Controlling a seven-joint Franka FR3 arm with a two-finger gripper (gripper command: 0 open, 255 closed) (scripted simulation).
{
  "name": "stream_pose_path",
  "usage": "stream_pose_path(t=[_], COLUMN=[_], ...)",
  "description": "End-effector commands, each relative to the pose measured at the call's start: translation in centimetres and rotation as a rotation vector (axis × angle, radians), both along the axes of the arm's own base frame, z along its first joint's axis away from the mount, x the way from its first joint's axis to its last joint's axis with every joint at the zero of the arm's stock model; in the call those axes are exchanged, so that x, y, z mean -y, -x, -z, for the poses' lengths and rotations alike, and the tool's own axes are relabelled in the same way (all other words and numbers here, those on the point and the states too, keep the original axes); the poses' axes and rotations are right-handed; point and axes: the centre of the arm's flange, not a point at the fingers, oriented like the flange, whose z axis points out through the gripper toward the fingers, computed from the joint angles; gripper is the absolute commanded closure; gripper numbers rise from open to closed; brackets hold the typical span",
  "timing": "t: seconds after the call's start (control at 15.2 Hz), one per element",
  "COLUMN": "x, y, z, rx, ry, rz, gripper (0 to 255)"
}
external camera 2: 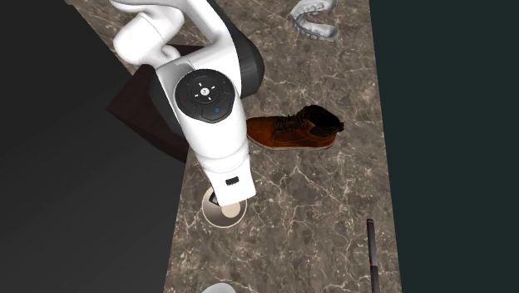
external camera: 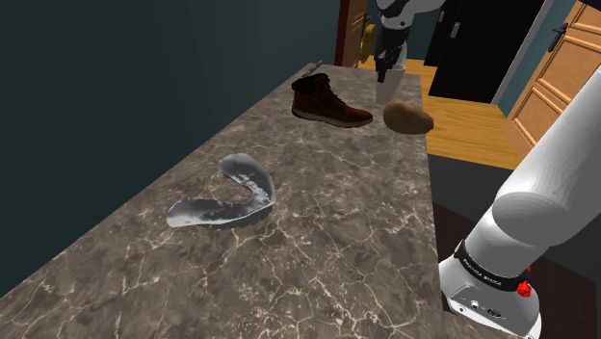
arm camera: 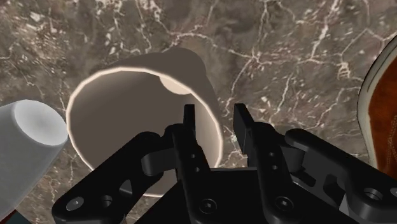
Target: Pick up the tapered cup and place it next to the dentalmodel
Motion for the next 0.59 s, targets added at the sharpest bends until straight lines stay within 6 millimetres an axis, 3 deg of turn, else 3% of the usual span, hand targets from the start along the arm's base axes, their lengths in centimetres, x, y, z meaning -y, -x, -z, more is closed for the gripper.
stream_pose_path(t=[0.0,0.53], x=[0.0,0.0], y=[0.0,0.0], z=[0.0,-0.53], rx=[0.0,0.0], ry=[0.0,0.0], rz=[0.0,0.0], gripper=[255,255])
